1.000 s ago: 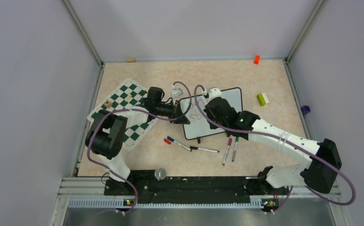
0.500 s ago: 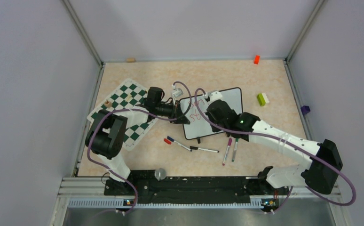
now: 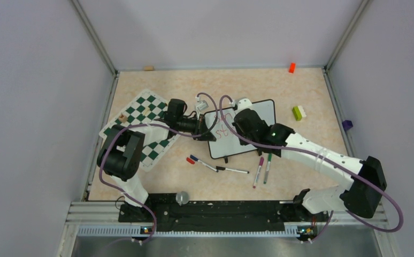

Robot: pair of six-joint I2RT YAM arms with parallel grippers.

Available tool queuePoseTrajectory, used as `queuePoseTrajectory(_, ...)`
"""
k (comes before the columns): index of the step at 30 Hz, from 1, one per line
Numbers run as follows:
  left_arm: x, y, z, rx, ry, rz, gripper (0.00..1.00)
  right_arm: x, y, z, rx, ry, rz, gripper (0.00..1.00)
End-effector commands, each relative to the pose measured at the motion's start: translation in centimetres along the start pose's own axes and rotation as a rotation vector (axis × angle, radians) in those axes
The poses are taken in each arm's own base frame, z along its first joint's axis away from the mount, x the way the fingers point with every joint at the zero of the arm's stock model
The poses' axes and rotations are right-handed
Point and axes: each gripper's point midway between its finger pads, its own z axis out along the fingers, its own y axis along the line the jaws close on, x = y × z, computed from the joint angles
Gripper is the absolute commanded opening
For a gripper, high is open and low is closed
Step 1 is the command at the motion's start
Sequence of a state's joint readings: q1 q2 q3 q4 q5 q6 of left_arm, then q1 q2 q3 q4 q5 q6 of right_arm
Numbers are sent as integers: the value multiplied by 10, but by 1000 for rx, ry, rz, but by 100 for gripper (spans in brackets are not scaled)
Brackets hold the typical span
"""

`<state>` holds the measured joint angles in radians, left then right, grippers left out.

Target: Write a sentence on the whiteboard

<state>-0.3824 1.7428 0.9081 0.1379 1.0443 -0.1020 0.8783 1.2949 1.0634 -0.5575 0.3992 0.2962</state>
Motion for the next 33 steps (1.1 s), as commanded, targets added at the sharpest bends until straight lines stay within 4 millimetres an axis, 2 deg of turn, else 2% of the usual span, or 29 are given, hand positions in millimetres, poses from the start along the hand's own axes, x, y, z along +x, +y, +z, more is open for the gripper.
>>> queuePoseTrajectory(1, -2, 13, -2, -106, 7, 10, 0, -27, -5, 1, 24, -68, 26, 0)
queuePoseTrajectory(14, -1, 13, -2, -105, 7, 9, 0, 16, -14, -2, 27, 12, 35, 0)
queuePoseTrajectory(17, -2, 12, -2, -105, 6, 13, 0, 20, -16, -2, 38, 18, 39, 0)
queuePoseTrajectory(20, -2, 12, -2, -106, 6, 13, 0, 14, -16, -6, 32, 2, 48, 0)
queuePoseTrajectory(29, -1, 13, -2, -107, 7, 13, 0, -31, -14, -31, -11, -115, 67, 0)
queuePoseTrajectory(33, -2, 12, -2, -108, 6, 15, 0, -33, -19, -24, 17, -107, 55, 0)
